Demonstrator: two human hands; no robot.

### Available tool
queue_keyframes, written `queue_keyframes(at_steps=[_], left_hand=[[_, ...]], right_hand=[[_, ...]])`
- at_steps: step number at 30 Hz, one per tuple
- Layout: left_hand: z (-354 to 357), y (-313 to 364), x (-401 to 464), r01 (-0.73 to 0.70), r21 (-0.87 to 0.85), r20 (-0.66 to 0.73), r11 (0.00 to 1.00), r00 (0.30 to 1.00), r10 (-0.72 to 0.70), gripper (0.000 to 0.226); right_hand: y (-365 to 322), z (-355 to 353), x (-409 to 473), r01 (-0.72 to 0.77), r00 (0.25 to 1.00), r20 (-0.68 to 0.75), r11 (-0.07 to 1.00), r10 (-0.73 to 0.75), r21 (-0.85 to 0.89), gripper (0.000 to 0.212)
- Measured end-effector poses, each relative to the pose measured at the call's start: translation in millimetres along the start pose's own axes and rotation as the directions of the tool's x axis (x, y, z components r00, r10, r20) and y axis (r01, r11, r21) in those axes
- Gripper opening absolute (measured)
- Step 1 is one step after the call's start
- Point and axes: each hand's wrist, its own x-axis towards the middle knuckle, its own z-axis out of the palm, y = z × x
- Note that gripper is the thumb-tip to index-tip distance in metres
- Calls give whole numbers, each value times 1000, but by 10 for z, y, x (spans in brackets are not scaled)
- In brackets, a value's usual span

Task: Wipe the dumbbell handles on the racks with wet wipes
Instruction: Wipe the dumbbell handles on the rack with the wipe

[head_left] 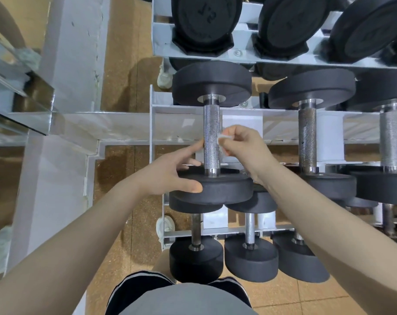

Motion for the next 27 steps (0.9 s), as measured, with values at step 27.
queue_keyframes(at_steps=[27], left_hand=[[-203,-76,-119,-16,200,-16,980,1000,20,56]], right_hand=[[-309,-52,-207,379,856,516,713,-28,-590,17]])
